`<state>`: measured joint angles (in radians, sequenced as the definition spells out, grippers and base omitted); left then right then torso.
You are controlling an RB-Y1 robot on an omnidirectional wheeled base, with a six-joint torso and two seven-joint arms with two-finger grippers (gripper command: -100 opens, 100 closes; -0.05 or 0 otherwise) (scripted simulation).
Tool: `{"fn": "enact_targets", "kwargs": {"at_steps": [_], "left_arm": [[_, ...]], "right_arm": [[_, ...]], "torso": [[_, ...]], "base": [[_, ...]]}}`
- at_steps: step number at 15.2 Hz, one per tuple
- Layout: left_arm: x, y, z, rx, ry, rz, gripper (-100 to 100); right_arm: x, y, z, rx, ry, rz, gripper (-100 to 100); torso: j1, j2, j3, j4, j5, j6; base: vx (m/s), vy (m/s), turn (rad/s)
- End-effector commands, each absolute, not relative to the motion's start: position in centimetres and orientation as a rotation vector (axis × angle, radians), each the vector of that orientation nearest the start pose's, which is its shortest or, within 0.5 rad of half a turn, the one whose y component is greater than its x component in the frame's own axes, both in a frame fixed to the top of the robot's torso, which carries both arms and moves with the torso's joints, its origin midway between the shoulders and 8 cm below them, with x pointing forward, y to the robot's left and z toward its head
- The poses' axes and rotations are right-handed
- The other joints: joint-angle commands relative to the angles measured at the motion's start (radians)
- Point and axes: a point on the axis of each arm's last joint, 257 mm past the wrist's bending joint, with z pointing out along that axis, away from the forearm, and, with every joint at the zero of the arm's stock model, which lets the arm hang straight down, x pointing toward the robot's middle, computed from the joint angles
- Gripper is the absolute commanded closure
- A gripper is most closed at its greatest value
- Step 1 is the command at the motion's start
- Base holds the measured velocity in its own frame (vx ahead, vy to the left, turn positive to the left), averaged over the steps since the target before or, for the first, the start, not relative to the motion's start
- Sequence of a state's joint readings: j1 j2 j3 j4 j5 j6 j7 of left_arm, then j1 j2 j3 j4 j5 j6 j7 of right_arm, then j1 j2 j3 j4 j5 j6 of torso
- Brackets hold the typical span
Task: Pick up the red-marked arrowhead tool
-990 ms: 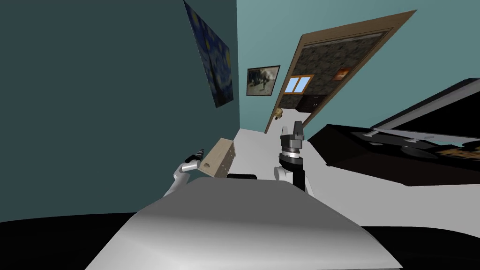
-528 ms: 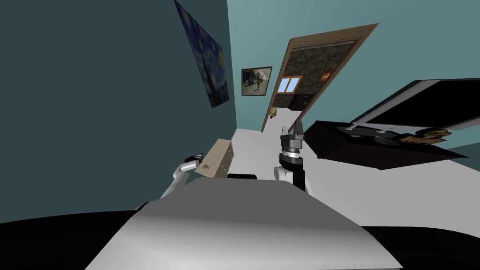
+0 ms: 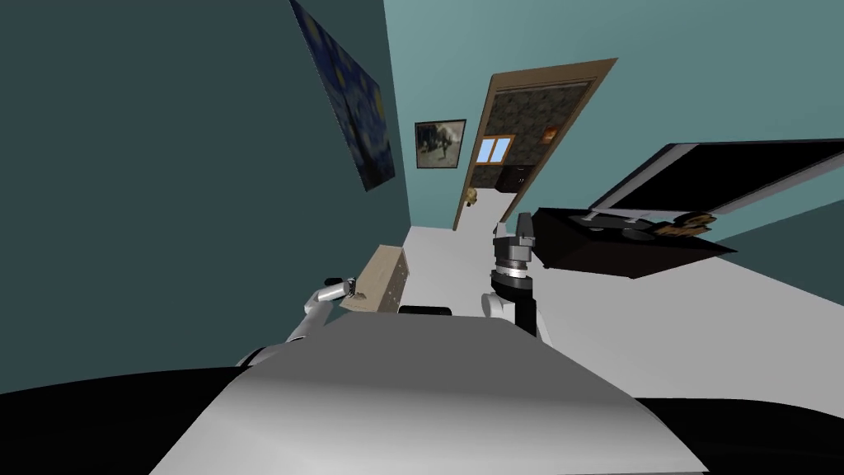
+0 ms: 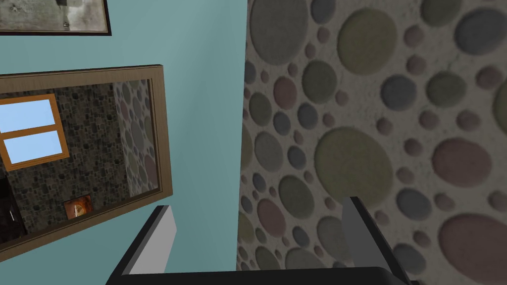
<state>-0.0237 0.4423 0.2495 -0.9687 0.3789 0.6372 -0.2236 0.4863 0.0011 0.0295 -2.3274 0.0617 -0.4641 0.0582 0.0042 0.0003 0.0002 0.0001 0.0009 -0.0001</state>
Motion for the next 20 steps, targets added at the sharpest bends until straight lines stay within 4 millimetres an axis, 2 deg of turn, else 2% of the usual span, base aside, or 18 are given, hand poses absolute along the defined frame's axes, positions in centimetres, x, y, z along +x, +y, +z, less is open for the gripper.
{"fn": "enact_targets", "kwargs": {"at_steps": [1,3,8,9,14,16,17,18,20], "left_arm": [[32.2,52.5,-53.0,-2.12,1.687,-0.182,-100],[31.6,52.5,-53.4,-2.132,1.689,-0.172,-100],[28.5,51.4,-55.4,-2.296,1.711,-0.112,-100],[28.5,51.4,-55.4,-2.296,1.711,-0.112,-100],[25.8,49.8,-56.8,-2.443,1.727,-0.068,-100],[25.2,49.4,-57.1,-2.478,1.731,-0.059,-100],[25.8,49.8,-56.9,-2.445,1.728,-0.068,-100],[25.2,49.1,-57.8,-2.463,1.711,-0.063,-100],[24.9,48.6,-58.5,-2.469,1.699,-0.062,-100]], "right_arm": [[34.3,-26.0,4.3,0.583,0.643,1.247,0],[34.3,-26.0,4.3,0.583,0.643,1.247,0],[34.3,-26.0,4.3,0.583,0.643,1.247,0],[34.3,-26.0,4.3,0.583,0.643,1.247,0],[34.3,-26.0,4.3,0.583,0.643,1.247,0],[34.3,-26.0,4.3,0.583,0.643,1.247,0],[34.3,-26.0,4.3,0.583,0.643,1.247,0],[34.3,-26.0,4.3,0.583,0.643,1.247,0],[34.3,-26.0,4.3,0.583,0.643,1.247,0]], "torso": [[0.0,0.0,0.0,0.0,0.0,0.0],[0.001,0.0,0.0,0.0,0.0,0.0],[0.0,-0.001,0.0,0.0,0.0,0.0],[0.0,-0.001,0.0,0.0,0.0,0.0],[0.0,-0.001,0.0,0.0,0.0,0.0],[0.001,-0.001,-0.001,0.0,0.0,0.0],[0.0,-0.001,-0.001,0.0,0.0,0.0],[0.0,-0.002,-0.001,0.0,0.0,0.0],[0.001,-0.002,-0.001,-0.001,0.0,0.0]], "base": [[-0.048,0.046,-0.203],[-0.036,0.043,-0.116],[-0.029,0.032,-0.14],[-0.032,0.039,-0.136],[-0.033,0.034,-0.143],[-0.025,0.035,-0.098],[-0.016,0.021,-0.044],[-0.008,0.038,-0.076],[-0.009,0.064,-0.102]]}}
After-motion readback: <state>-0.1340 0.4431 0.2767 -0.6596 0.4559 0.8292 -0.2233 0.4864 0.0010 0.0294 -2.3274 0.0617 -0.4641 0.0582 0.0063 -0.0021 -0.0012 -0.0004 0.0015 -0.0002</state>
